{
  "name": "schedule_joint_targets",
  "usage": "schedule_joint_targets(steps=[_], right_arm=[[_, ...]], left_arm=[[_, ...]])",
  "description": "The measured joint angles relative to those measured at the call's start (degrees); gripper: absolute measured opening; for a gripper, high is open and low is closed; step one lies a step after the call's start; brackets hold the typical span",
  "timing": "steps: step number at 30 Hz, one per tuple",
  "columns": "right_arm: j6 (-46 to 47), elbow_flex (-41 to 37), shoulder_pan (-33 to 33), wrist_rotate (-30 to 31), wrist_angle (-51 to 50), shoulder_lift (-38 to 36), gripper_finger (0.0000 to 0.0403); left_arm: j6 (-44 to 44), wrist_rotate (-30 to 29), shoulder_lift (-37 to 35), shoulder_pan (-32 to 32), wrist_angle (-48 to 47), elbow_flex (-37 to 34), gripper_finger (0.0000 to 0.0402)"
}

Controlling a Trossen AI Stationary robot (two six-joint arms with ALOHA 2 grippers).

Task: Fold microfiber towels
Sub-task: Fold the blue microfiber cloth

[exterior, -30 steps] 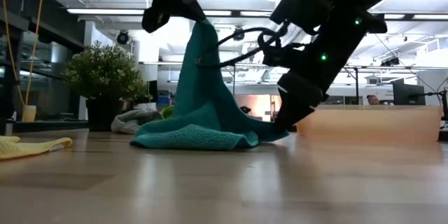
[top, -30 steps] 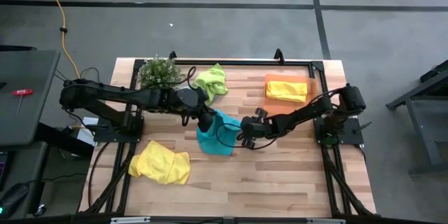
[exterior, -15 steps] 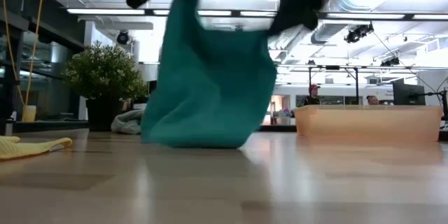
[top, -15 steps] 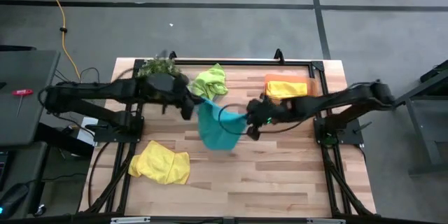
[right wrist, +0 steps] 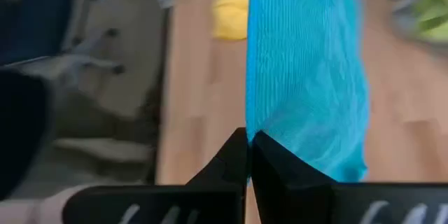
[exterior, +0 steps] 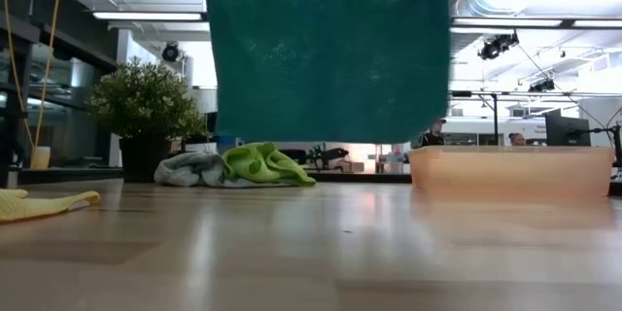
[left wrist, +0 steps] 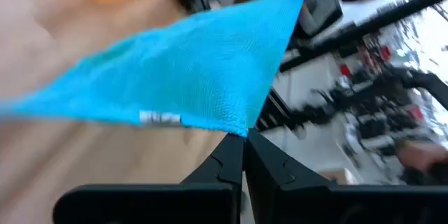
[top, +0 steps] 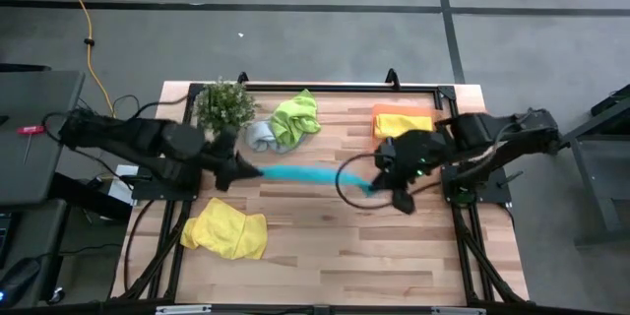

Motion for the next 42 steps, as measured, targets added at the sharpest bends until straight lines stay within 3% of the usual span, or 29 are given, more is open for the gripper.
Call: schedule_joint_targets(steps=[7, 11, 15, 21, 26, 31, 42], right_arm=[[12.85, -2.61, 9.03, -5.37, 5.02, 0.14, 0.0], [20.19, -7.28, 13.57, -8.16, 14.05, 0.24, 0.0], [25.29, -10.3, 16.22, -12.08, 20.94, 1.68, 0.0], [22.28, -10.56, 15.26, -12.87, 16.65, 4.51, 0.0], [20.56, -10.58, 13.07, -2.95, 6.4, 6.2, 0.0], [19.38, -10.58, 11.34, 5.59, 0.55, 8.84, 0.0], [16.51, -10.62, 6.99, 11.82, -5.06, 20.7, 0.0]], left_arm=[[-16.41, -4.78, 7.62, -17.17, 1.78, 0.04, 0.0], [-25.7, -3.85, 14.07, -24.34, 10.5, 0.02, 0.0], [-31.22, 0.2, 19.23, -27.23, 19.92, 0.01, 0.0], [-26.74, 2.13, 19.85, -22.81, 14.8, 0.0, 0.0], [-19.65, 1.31, 19.21, -17.62, 1.53, 0.0, 0.0], [-12.95, -4.38, 20.39, -13.13, -8.78, -0.01, 0.0], [1.98, -6.48, 30.34, -5.21, -10.42, -0.07, 0.0]])
